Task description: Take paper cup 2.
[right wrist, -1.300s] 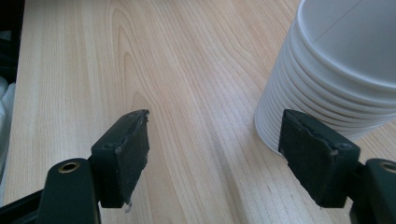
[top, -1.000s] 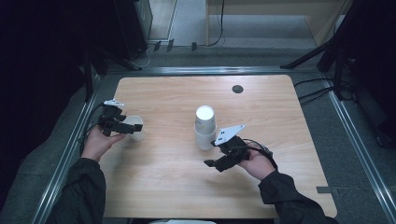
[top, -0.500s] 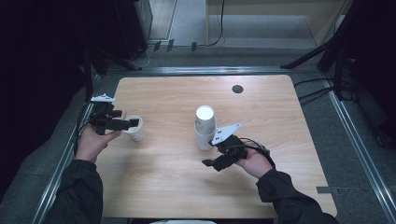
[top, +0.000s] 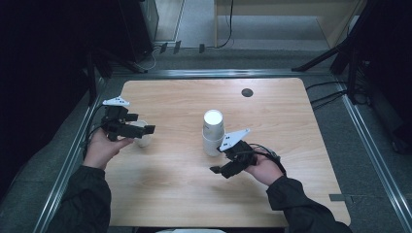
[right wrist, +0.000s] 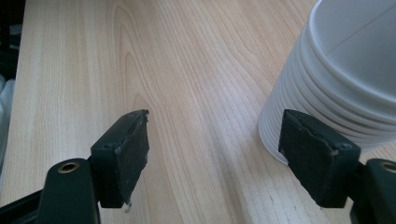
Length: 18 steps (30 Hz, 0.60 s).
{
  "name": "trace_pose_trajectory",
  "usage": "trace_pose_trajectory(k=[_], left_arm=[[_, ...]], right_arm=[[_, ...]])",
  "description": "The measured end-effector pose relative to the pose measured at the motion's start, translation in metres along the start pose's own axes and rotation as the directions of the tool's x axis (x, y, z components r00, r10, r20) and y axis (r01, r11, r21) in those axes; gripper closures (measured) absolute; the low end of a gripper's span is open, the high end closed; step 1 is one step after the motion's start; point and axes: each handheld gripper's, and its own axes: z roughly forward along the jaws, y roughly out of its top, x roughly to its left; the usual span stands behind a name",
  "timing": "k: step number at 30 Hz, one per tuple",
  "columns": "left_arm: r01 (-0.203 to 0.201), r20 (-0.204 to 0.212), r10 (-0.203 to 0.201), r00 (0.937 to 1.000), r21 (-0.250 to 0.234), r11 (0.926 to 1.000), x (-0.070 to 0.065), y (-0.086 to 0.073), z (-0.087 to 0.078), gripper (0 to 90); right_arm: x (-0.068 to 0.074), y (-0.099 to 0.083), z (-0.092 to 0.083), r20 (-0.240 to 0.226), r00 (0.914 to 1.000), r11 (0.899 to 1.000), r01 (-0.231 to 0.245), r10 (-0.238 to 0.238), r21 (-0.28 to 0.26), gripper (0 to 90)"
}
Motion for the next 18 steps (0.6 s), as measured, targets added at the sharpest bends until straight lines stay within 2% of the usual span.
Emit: trace_pose_trajectory(k=[6, 8, 16, 18], left_arm=[[-0.020, 0.042, 0.019, 0.9989, 0.008, 0.9998, -0.011, 0.002, 0.008, 7.0], [-0.039, 0.047, 0.039, 0.9982, 0.017, 0.9991, -0.017, 0.003, 0.010, 7.0], [-0.095, 0.092, 0.092, 0.9916, 0.029, 0.9951, -0.036, 0.004, 0.021, 7.0], [-0.102, 0.105, 0.099, 0.9896, 0.030, 0.9943, -0.039, 0.004, 0.023, 7.0]], right_arm=[[-0.001, -0.001, -0.002, 0.000, 1.0000, 1.000, -0.003, 0.003, -0.001, 24.4], [-0.001, -0.001, -0.002, 0.000, 1.0000, 1.000, -0.003, 0.003, -0.003, 24.4], [-0.001, 0.000, -0.006, -0.013, 0.9999, 1.000, -0.007, 0.007, -0.020, 23.6], [-0.002, 0.000, -0.009, -0.002, 1.0000, 1.000, 0.000, 0.000, -0.029, 23.6]])
